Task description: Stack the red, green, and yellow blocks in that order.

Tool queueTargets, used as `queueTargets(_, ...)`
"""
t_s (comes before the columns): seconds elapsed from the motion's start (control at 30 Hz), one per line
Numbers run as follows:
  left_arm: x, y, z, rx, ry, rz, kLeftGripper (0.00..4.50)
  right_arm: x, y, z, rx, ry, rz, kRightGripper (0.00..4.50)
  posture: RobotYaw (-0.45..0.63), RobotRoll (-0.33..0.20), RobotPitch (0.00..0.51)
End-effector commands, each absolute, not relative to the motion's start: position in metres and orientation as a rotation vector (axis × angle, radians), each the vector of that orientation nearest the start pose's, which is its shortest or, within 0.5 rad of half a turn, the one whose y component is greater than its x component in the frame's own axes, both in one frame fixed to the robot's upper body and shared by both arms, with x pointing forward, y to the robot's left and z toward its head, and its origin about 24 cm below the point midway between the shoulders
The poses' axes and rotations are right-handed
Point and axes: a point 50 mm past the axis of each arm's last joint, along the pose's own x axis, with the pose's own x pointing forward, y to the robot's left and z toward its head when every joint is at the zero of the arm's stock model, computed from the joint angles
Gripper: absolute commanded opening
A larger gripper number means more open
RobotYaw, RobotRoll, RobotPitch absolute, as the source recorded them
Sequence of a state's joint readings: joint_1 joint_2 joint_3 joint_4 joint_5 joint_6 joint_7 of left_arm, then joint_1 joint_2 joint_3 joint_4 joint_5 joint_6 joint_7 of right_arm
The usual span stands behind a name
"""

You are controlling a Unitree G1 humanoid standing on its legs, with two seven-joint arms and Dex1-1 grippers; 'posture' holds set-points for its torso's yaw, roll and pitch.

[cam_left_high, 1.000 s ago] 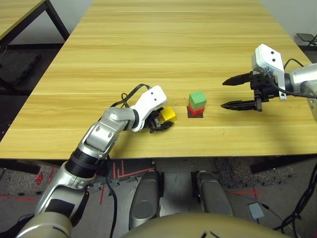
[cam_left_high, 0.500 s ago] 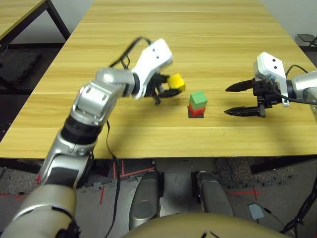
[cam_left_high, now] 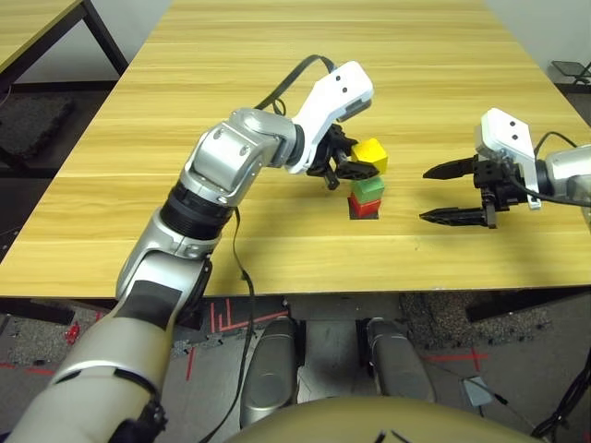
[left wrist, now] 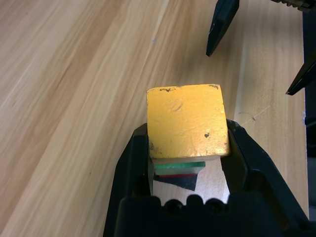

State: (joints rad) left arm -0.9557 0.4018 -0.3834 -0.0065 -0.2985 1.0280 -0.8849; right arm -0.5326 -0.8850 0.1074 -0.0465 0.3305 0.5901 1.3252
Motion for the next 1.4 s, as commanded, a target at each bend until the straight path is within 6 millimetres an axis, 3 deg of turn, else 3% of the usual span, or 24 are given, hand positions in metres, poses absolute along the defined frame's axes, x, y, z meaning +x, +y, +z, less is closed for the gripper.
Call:
queueTargets(0.03, 0.318, 0.057, 0.198, 0.41, 0.411, -1.201, 2.06, 0.281, -0.217, 0.181, -0.446, 0.422, 1.222, 4.5, 0.05, -0.017, 0.102)
queueTargets(0.47, 0.313, 0.054, 0.185, 0.4, 0.43, -1.213, 2.06, 0.282, -0.215, 0.183, -0.444, 0.422, 1.225, 4.5, 0.04, -0.025, 0.107)
queueTargets(1.13, 0.322, 0.056, 0.177, 0.403, 0.416, -1.203, 2.06, 0.282, -0.212, 0.187, -0.429, 0.404, 1.203, 4.5, 0.04, -0.024, 0.117)
queueTargets(1.37, 0.319, 0.058, 0.168, 0.392, 0.433, -1.213, 4.43, 0.284, -0.215, 0.19, -0.431, 0.402, 1.179, 4.5, 0.03, -0.034, 0.126)
queueTargets(1.4, 0.319, 0.057, 0.167, 0.386, 0.428, -1.212, 4.48, 0.284, -0.217, 0.19, -0.435, 0.403, 1.175, 4.5, 0.03, -0.035, 0.123)
